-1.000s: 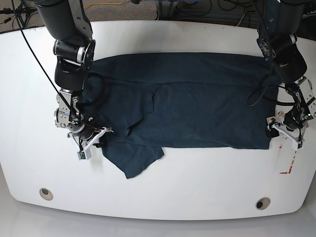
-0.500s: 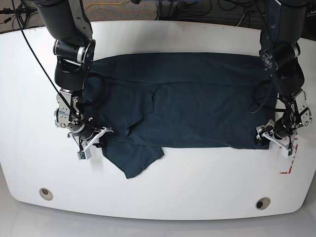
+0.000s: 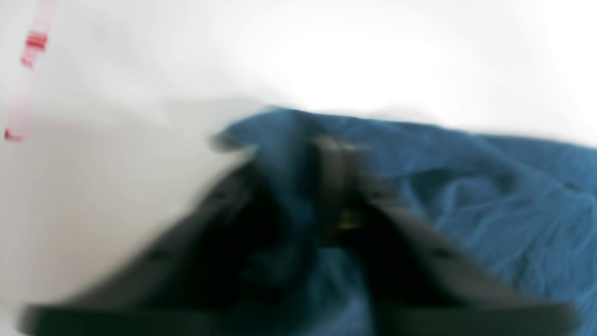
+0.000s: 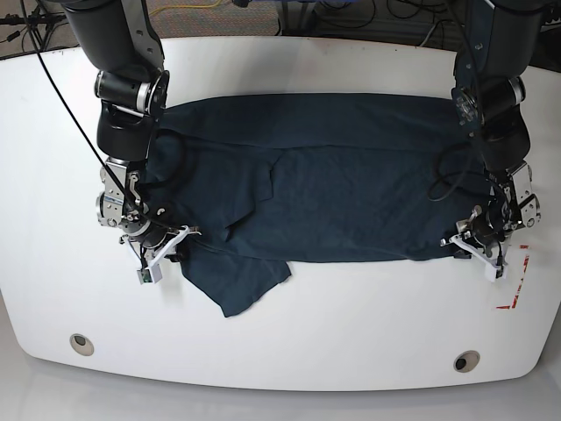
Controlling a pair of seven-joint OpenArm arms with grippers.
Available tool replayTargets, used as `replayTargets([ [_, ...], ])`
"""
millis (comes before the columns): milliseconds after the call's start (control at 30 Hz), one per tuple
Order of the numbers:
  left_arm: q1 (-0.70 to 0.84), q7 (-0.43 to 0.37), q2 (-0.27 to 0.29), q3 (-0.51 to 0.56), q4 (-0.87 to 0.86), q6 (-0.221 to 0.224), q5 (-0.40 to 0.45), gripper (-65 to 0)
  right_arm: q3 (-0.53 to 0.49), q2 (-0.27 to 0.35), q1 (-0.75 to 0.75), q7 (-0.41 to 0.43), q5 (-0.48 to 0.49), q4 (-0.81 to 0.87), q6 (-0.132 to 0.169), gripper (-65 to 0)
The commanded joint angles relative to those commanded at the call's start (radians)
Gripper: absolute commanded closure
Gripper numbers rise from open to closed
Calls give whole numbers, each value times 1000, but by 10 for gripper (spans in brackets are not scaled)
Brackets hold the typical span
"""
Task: Fold the T-shirt properly
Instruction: 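Move the left gripper to the shirt's other edge and grasp it, then fold the grasped edge with both grippers over onto the shirt body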
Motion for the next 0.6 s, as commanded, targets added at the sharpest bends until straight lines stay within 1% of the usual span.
replayTargets([
  [100,-8,2,0,0,3,0,0,0,0,0,0,-9,0,46,2,-11],
  [167,-9,14,-2,0,29,-2,0,0,0,-2,0,-44,0,84,2,-3],
  [267,-2,52,-2,0,133,-2,0,0,0,-2,0,-101,0,146,2,0],
  [433,46,118,3,3,330,-2,0,0,0,-2,0,-153,0,247,2,0],
  [467,49,126,3,3,348,-2,0,0,0,-2,0,-160,0,255,2,0],
  [500,55,147,9,3,394,-6,0,0,0,-2,0,-184,0,278,3,0],
  [567,57,173,23,3,440,-31,0,0,0,0,2,-212,0,310,3,0],
  [600,57,187,29,3,462,-52,0,0,0,0,2,-227,0,331,3,0],
])
